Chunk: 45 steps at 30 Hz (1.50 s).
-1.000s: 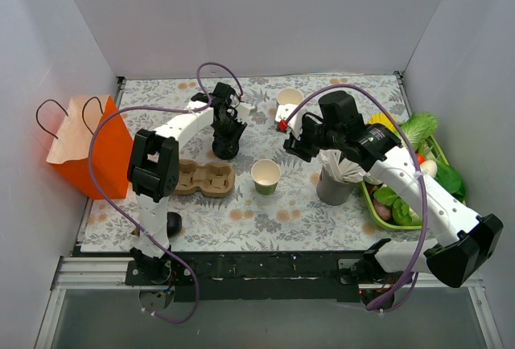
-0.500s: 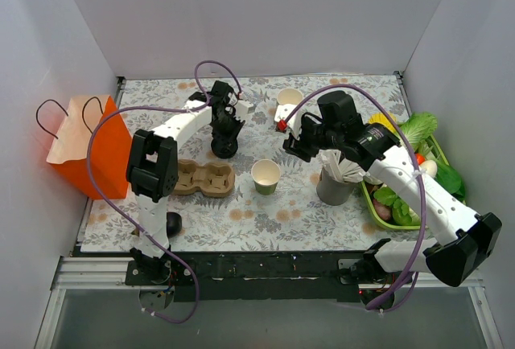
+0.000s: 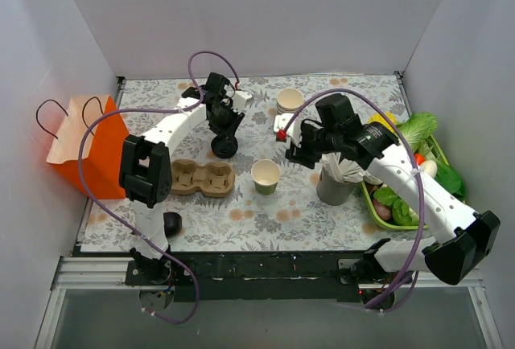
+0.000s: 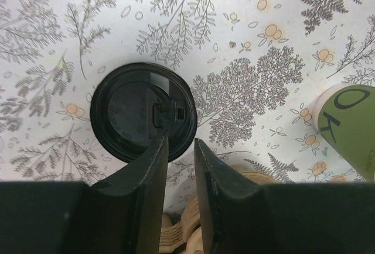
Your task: Pack the takeout coffee
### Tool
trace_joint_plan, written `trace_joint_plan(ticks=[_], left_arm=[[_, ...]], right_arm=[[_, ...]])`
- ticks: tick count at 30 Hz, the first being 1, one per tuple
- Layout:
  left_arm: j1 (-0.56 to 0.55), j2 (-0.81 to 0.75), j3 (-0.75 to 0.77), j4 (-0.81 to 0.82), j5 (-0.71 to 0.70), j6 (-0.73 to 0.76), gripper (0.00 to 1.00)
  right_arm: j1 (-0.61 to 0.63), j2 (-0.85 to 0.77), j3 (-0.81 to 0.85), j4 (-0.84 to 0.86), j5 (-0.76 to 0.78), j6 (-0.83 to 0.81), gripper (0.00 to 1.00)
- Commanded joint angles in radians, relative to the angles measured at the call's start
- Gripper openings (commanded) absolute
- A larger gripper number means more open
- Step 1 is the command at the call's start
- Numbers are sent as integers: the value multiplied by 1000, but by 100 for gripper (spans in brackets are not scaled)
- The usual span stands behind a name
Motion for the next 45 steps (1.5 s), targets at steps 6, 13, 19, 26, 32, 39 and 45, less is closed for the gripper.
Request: trace_joint_plan(ticks=[6, 13, 19, 26, 32, 39, 45], left_arm=[[4, -4, 2, 7, 2, -17, 27], [4, 4, -1, 6, 2, -32, 29], [4, -10, -31, 9, -7, -41, 31], [3, -2, -25, 14, -7, -47, 32], [4, 7, -16, 7, 7, -55, 32], [3, 3, -21, 4, 11, -57, 33], [3, -2, -25, 0, 16, -61, 33]], right_arm=[[61, -238, -122, -359, -61, -449, 54], [72, -227, -261, -493, 44, -613, 26], [72, -221, -370, -410, 209, -698, 18], [72, -210, -441, -378, 316, -770, 17], [72, -210, -525, -222, 434, -818, 15], [72, -135, -524, -84, 468, -819, 15], [56, -95, -545, 19, 487, -862, 13]])
